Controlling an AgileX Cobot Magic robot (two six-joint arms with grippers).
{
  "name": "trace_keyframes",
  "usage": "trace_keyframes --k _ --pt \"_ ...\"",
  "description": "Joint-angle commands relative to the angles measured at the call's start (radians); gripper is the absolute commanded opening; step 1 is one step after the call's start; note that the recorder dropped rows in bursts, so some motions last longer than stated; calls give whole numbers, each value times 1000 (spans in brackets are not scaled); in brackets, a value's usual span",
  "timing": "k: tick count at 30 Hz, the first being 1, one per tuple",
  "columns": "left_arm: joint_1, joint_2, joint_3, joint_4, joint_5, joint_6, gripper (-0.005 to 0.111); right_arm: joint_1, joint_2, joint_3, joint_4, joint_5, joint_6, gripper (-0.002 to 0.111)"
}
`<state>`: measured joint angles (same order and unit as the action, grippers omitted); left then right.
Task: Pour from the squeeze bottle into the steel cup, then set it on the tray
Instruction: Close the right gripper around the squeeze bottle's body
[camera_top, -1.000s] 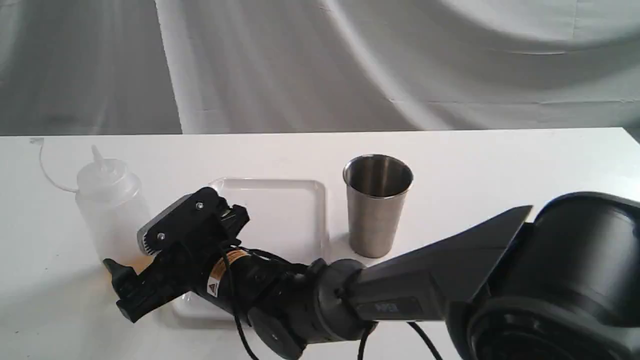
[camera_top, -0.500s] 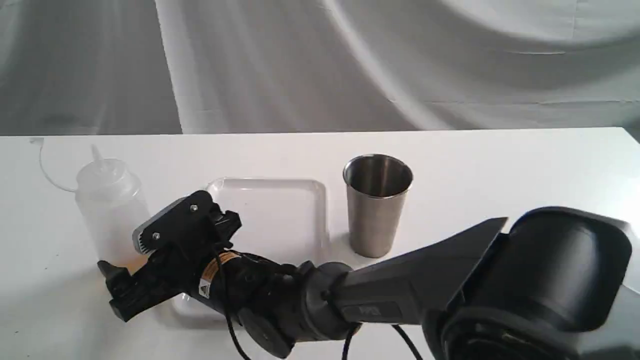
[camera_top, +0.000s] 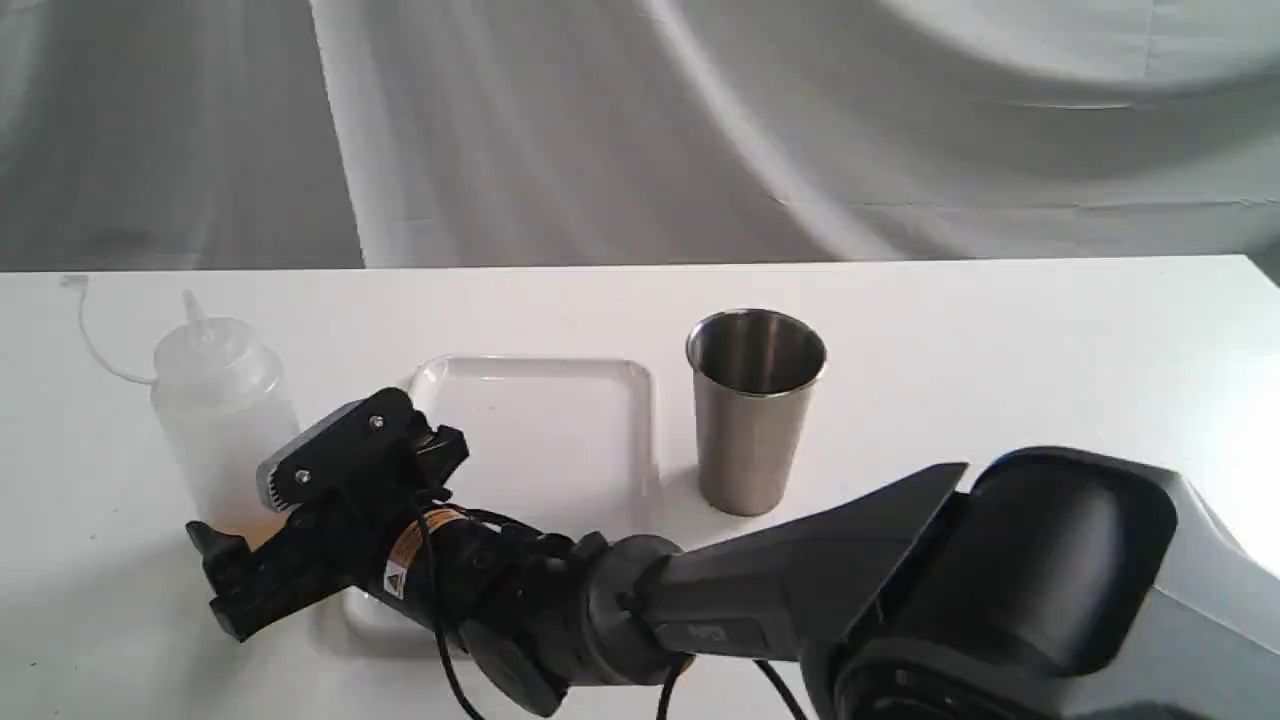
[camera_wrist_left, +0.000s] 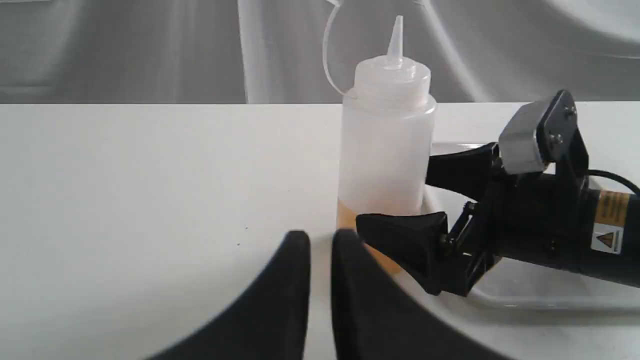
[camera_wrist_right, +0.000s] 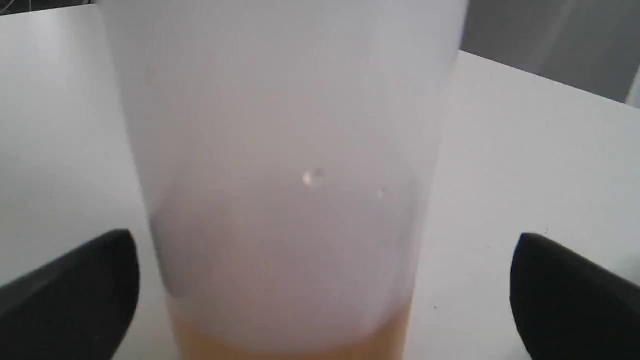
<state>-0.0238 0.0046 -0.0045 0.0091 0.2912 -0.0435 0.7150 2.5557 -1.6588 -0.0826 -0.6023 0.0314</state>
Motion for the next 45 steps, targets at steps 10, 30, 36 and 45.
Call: trace_keyframes --k 10,30,36,45 --pt "-5 -5 4 -3 -7 -5 8 8 15 -20 -30 -51 15 105" --pt "-5 -5 4 1 -7 -5 8 12 106 -192 -38 18 37 105" --pt "-5 -5 4 1 -7 -5 8 12 115 -192 -38 13 37 105" --pt "-5 -5 4 1 -7 -5 8 4 115 -192 -42 9 28 105"
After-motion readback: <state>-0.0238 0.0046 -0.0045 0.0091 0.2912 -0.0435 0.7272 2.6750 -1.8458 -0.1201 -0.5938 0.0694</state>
